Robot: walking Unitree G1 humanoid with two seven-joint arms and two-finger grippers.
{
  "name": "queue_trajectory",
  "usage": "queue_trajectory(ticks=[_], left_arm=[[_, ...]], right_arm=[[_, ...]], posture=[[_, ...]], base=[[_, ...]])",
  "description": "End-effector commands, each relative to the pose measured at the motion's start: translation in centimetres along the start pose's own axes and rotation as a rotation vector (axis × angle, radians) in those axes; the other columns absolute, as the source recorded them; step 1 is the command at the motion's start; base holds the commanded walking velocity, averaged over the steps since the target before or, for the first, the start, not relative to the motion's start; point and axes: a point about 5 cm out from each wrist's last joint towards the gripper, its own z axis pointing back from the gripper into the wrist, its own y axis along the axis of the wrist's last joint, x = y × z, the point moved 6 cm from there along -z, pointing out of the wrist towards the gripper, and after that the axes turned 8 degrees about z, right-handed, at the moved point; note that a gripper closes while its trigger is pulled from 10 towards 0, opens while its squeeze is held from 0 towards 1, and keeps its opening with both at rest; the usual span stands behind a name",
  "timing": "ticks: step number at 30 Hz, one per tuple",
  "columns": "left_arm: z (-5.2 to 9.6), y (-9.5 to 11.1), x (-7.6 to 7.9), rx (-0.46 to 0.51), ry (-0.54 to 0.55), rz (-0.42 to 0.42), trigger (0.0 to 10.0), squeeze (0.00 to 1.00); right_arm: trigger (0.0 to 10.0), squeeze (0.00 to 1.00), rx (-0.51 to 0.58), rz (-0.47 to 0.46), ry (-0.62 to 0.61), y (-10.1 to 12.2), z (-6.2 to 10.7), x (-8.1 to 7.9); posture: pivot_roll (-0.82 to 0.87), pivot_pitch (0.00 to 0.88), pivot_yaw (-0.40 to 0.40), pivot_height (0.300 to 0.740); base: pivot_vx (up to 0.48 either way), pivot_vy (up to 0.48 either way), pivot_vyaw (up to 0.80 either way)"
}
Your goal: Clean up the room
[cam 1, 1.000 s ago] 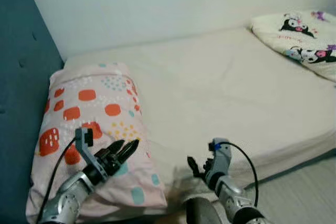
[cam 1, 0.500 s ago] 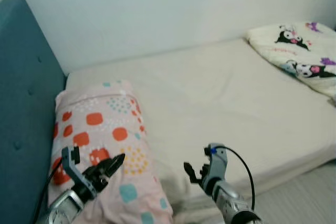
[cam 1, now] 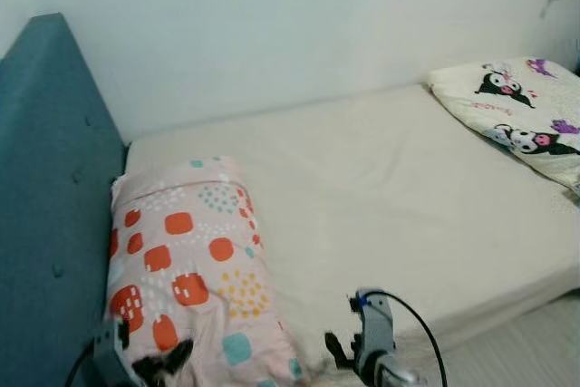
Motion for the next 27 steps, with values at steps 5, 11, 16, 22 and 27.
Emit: queue_trajectory(ticks=[5, 11, 16, 22, 27], left_arm=[[2.7, -6.3, -5.1, -0.245, 0.302, -0.147, 10.0, 0.00], [2.0, -5.3, -4.4, -0.210, 0.276, -0.166, 10.0, 0.00], [1.5, -5.0, -3.8, -0.210, 0.273, -0.206, 10.0, 0.00], [0.3, -4.7, -2.3, -0.218, 0.246, -0.258, 10.0, 0.00], [0.0, -4.6, -2.0, -0.226, 0.242, -0.276, 10.0, 0.00]], right_arm=[[10.0, 0.00, -0.203, -0.045, -0.046, -6.4, 1.4, 0.2], [10.0, 0.00, -0.192, -0.052, -0.069, -6.5, 1.6, 0.7], [10.0, 0.00, -0.202, -0.048, -0.088, -6.7, 1.7, 1.2], [10.0, 0.00, -0.215, -0.015, -0.101, -7.0, 1.9, 1.7], [10.0, 0.00, -0.225, -0.018, -0.110, -7.4, 2.1, 2.0]], posture=[[-0.08, 0.051, -0.002, 0.740], [-0.07, 0.049, -0.010, 0.740], [-0.08, 0.047, -0.013, 0.740], [-0.09, 0.042, -0.007, 0.740], [-0.09, 0.041, -0.006, 0.740]], base=[[0.000, -0.214, 0.00], [0.000, -0.479, 0.00], [0.000, -0.475, 0.00], [0.000, -0.472, 0.00], [0.000, -0.472, 0.00]])
